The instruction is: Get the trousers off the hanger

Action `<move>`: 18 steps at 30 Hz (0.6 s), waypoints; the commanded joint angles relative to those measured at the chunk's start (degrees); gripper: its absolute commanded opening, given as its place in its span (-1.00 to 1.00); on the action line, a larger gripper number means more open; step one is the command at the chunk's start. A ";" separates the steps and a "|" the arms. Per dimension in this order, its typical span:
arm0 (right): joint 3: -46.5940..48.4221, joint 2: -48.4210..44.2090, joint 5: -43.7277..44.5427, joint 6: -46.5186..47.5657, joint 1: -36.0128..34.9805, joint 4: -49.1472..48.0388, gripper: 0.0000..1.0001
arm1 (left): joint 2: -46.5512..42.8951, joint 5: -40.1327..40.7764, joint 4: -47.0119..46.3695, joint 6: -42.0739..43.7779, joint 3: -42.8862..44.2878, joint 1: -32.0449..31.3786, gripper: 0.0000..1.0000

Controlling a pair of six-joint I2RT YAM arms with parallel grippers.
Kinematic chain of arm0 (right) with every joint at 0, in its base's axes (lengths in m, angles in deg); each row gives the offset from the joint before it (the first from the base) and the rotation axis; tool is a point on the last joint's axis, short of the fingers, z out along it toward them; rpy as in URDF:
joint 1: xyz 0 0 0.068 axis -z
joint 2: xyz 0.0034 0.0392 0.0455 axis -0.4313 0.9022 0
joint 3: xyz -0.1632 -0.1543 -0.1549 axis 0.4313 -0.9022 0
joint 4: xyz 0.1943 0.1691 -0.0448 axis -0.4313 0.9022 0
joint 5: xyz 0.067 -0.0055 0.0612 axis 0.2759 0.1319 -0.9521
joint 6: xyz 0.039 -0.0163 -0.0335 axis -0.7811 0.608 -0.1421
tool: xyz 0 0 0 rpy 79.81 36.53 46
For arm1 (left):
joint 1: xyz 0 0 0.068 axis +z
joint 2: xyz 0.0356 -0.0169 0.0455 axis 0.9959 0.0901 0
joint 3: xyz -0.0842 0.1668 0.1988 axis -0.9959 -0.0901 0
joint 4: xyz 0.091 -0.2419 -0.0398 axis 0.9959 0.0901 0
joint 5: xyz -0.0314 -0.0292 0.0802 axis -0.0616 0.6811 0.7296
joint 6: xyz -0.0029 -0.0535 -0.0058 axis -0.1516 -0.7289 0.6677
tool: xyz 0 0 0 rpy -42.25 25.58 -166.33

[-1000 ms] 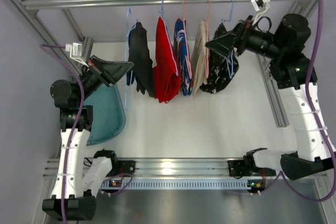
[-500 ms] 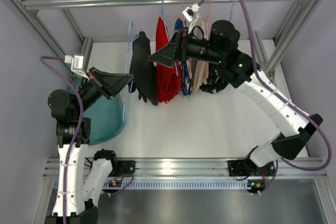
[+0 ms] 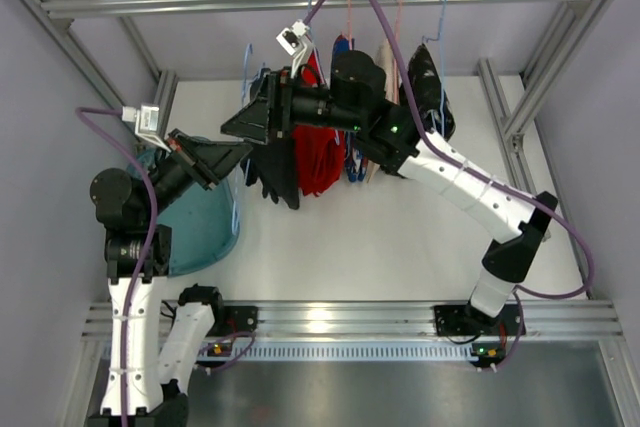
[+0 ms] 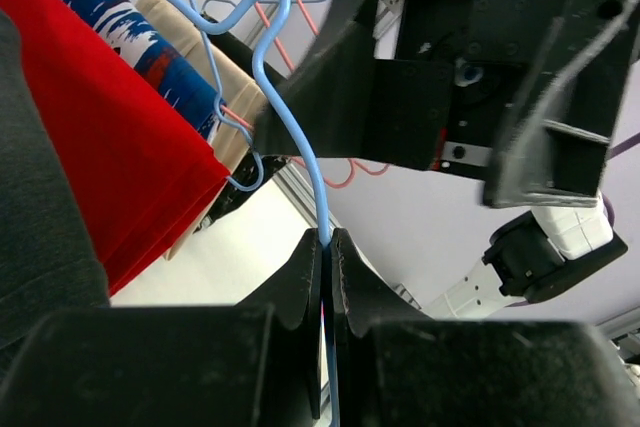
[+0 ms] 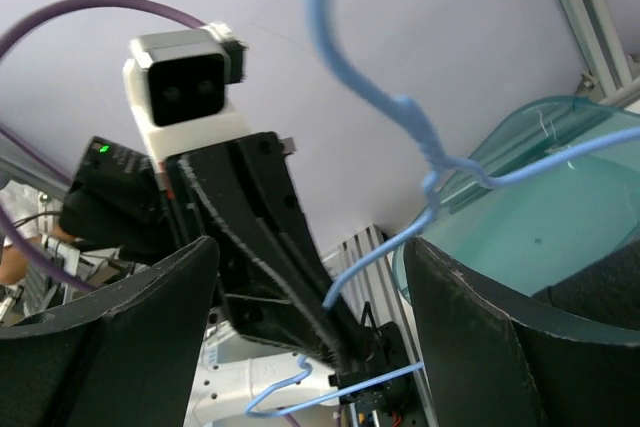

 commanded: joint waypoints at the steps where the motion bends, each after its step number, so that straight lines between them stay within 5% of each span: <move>1: 3.13 1.37 3.37 -1.45 -1.50 -1.72 0.51 | -2.14 1.43 -10.75 4.24 5.51 -0.13 -1.00; 5: 3.48 1.28 4.87 -1.45 -1.50 -1.10 0.42 | -2.76 0.64 -10.48 4.50 5.69 -0.13 -1.00; 9: 5.68 2.86 4.78 -1.80 -1.50 -1.71 -0.08 | -3.11 0.03 -10.48 4.76 4.72 -0.13 -1.00; 13: 7.17 4.18 2.95 -3.29 -1.58 -3.38 -0.31 | -3.90 -1.03 -10.48 5.38 3.85 -0.13 -0.98; 14: 7.18 4.27 2.41 -3.56 -1.58 -3.99 -0.35 | -3.81 -1.47 -10.48 5.82 3.58 -0.05 -0.92; 17: 7.09 4.27 -1.18 -3.82 -1.76 -6.54 -1.00 | -4.25 -2.09 -9.61 7.48 3.05 -0.05 -0.68; 18: 7.00 4.09 -2.06 -3.74 -1.76 -7.07 -1.00 | -4.43 -1.65 -8.56 8.19 3.14 -0.05 -0.54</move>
